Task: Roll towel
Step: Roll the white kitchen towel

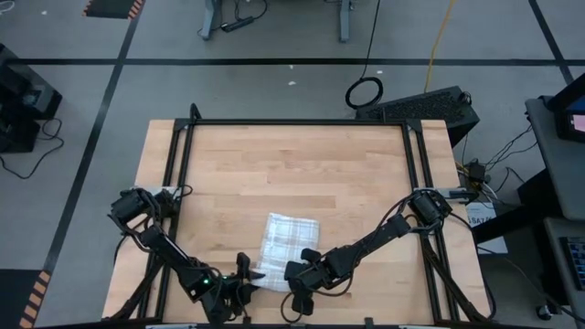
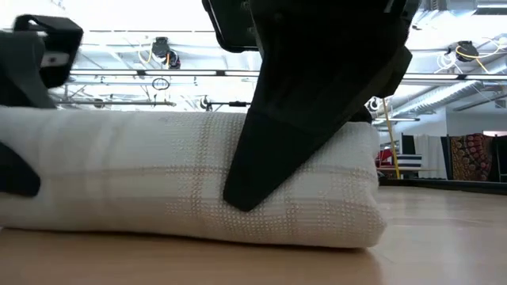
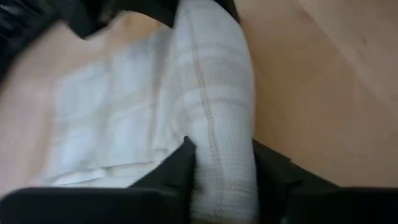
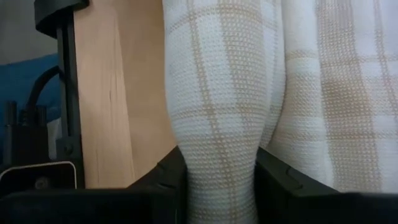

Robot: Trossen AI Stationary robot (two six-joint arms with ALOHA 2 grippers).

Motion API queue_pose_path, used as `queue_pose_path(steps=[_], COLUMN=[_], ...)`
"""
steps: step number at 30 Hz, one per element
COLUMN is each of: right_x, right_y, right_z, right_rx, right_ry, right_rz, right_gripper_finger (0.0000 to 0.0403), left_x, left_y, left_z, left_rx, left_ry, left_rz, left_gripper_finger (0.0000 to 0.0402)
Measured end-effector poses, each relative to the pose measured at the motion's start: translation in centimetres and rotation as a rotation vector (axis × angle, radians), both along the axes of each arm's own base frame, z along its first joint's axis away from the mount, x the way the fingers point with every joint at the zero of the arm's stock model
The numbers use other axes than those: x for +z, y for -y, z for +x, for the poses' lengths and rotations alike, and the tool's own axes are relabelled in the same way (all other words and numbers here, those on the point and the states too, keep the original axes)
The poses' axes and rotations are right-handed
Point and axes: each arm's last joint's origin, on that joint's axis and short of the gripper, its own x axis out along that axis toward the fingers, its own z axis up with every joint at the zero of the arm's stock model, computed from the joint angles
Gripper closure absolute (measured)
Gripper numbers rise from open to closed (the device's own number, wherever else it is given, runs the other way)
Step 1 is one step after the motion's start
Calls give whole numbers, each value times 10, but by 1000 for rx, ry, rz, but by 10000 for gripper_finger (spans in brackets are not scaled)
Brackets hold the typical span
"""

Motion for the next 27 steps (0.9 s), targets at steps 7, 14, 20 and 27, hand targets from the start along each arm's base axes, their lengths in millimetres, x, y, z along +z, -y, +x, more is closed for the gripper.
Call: queue_pose_path(steps=[7, 14, 20, 27], right_x=[13, 44, 47, 35], right_y=[-3, -14, -41, -67], right_z=[-9, -33, -55, -69], right_rx=[72, 98, 135, 117], right_ry=[27, 99, 177, 283], right_rz=[-83, -287, -408, -559], right_gripper_finger=[239, 150, 129, 133], left_x=[1, 11, 25, 25], left_y=[-13, -24, -35, -53], left_z=[19, 26, 35, 51], left_rx=[46, 67, 51, 103], left_ry=[-89, -135, -177, -235], left_rz=[-213, -331, -432, -573], left_gripper_finger=[349, 323, 318, 317])
